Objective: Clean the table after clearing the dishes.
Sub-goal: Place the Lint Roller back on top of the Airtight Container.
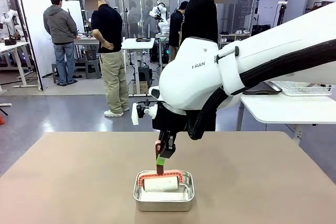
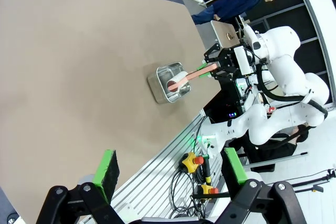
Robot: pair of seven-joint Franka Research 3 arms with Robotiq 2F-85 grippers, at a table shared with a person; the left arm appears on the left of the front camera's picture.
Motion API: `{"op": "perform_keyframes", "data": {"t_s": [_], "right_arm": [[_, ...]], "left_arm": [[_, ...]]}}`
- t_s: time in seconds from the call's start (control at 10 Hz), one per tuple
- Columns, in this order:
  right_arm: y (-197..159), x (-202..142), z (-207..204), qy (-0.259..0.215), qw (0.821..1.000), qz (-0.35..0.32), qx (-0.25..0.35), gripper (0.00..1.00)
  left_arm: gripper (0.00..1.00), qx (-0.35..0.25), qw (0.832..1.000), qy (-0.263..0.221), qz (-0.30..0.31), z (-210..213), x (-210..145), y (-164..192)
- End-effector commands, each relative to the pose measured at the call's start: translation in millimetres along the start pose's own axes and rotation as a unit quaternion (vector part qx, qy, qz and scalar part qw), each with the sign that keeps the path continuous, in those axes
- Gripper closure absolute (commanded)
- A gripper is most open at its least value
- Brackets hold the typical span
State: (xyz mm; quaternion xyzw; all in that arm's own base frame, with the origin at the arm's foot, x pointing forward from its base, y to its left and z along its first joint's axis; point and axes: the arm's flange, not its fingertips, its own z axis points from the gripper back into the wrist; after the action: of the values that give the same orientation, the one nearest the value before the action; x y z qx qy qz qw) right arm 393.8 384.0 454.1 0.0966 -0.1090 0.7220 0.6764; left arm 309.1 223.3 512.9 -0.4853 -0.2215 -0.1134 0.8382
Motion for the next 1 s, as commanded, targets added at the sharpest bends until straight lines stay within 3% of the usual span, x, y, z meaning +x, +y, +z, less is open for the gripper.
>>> {"op": "perform_keyframes", "data": {"t_s": [0.0,0.9], "right_arm": [[-12.8,0.4,-2.3,0.002,1.0,0.003,-0.02,0.78],[-28.2,-14.6,-48.8,0.019,0.998,-0.045,-0.034,0.78]], "left_arm": [[0.0,-0.002,1.0,-0.001,-0.006,2.7,-2.4,-2.2],[0.0,-0.002,1.0,-0.001,-0.006,2.7,-2.4,-2.2]]}}
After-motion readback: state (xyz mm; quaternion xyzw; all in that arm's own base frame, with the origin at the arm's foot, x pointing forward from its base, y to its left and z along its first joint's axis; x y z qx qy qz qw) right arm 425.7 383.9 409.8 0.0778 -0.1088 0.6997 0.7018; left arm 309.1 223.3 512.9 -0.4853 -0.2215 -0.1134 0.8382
